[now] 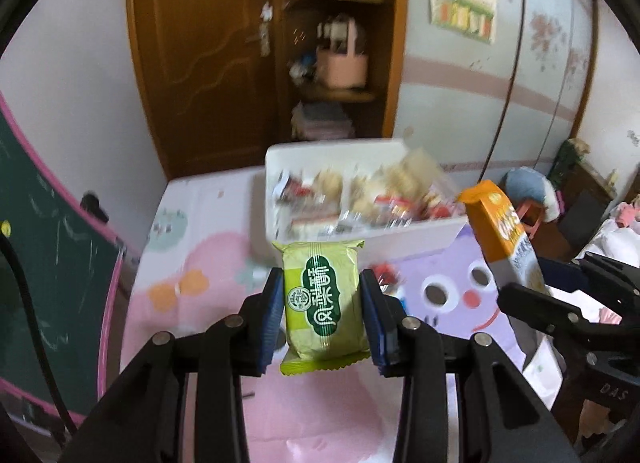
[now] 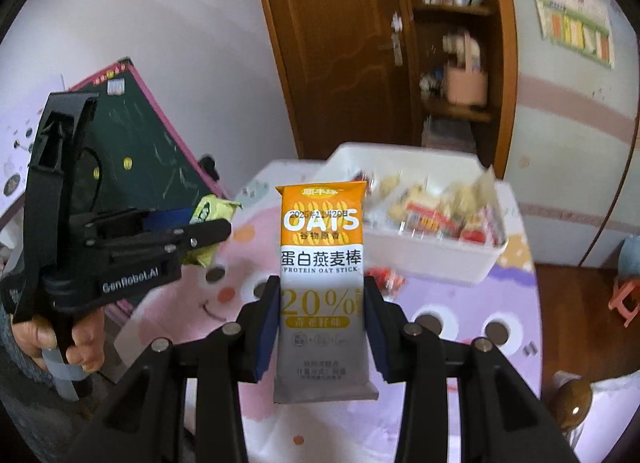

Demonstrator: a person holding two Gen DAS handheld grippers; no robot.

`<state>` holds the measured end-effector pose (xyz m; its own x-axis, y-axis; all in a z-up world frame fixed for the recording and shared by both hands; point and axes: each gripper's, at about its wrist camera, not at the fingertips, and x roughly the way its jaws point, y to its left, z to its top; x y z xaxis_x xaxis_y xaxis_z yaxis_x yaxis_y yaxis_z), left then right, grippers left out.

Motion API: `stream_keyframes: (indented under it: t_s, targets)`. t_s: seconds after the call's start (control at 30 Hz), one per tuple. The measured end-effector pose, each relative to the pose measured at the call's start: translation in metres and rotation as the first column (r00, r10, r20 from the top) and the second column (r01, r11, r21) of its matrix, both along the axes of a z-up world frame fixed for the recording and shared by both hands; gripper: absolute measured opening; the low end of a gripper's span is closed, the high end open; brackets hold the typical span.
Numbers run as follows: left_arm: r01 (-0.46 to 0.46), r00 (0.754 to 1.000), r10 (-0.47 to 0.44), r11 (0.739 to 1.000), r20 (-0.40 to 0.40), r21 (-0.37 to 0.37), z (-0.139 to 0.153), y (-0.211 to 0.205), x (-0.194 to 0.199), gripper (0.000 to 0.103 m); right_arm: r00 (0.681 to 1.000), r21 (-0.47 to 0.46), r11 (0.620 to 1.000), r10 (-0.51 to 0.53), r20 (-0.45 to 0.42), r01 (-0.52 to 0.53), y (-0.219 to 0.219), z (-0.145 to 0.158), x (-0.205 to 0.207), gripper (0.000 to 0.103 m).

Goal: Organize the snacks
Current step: 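Lift both packets and carry them toward the white tray, then open both tools over the white tray to drop the pastry and OATS bar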

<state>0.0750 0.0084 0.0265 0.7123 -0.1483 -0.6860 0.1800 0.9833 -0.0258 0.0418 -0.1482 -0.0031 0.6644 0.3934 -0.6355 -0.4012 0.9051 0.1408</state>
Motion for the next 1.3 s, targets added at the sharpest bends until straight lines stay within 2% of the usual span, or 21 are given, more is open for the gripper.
stream_keyframes:
  t_s: [0.1,0.27,0.43,0.67,0.8,0.97,1.17,1.2,1.23,1.27,1.3]
  targets:
    - [0.029,0.998,-0.029,1.000,0.054,0.006,0.026,-0.007,0.005,0.036,0.998,0.012,1.000,-0.012,0.064,0.012,-0.002,0.028,0.004,0.040]
    - [0.044,0.995,-0.047,0.999,0.090,0.028,0.048,-0.022,0.025,0.036,0.992,0.003,0.999,-0.034,0.122,0.034,-0.002,0.061,0.023,0.039]
    - [0.014,0.996,-0.014,1.000,0.085,0.003,0.062,-0.022,0.059,0.036,0.986,-0.007,0.999,-0.052,0.157,0.054,-0.005,0.082,0.049,0.039]
    - [-0.023,0.997,0.025,0.999,0.071,-0.032,0.082,-0.008,0.123,0.036,0.970,-0.026,0.988,-0.146,0.196,0.154,-0.020,0.110,0.107,0.039]
    - [-0.041,0.996,0.042,0.999,0.073,-0.020,0.090,-0.013,0.163,0.036,0.954,-0.041,0.977,-0.196,0.227,0.210,-0.024,0.120,0.137,0.039]
    - [-0.054,0.997,0.054,0.999,0.058,0.001,0.086,-0.025,0.203,0.036,0.940,-0.082,0.961,-0.238,0.243,0.264,-0.018,0.115,0.178,0.040]
    - [-0.076,0.997,0.074,0.996,0.037,0.052,0.061,-0.035,0.240,0.038,0.940,-0.115,0.942,-0.294,0.171,0.315,-0.018,0.079,0.222,0.041]
    - [-0.085,0.996,0.083,0.994,0.039,0.069,0.055,-0.036,0.244,0.049,0.937,-0.125,0.935,-0.312,0.154,0.332,-0.020,0.070,0.231,0.043]
    - [-0.086,0.996,0.083,0.992,0.037,0.089,0.049,-0.039,0.248,0.063,0.937,-0.130,0.932,-0.322,0.136,0.339,-0.022,0.064,0.236,0.050]
    - [-0.078,0.997,0.075,0.991,0.027,0.112,0.042,-0.041,0.251,0.093,0.940,-0.146,0.930,-0.328,0.090,0.338,-0.024,0.051,0.248,0.055]
    - [-0.072,0.997,0.069,0.988,0.021,0.136,0.033,-0.043,0.254,0.099,0.939,-0.168,0.924,-0.337,0.061,0.343,-0.025,0.042,0.255,0.061]
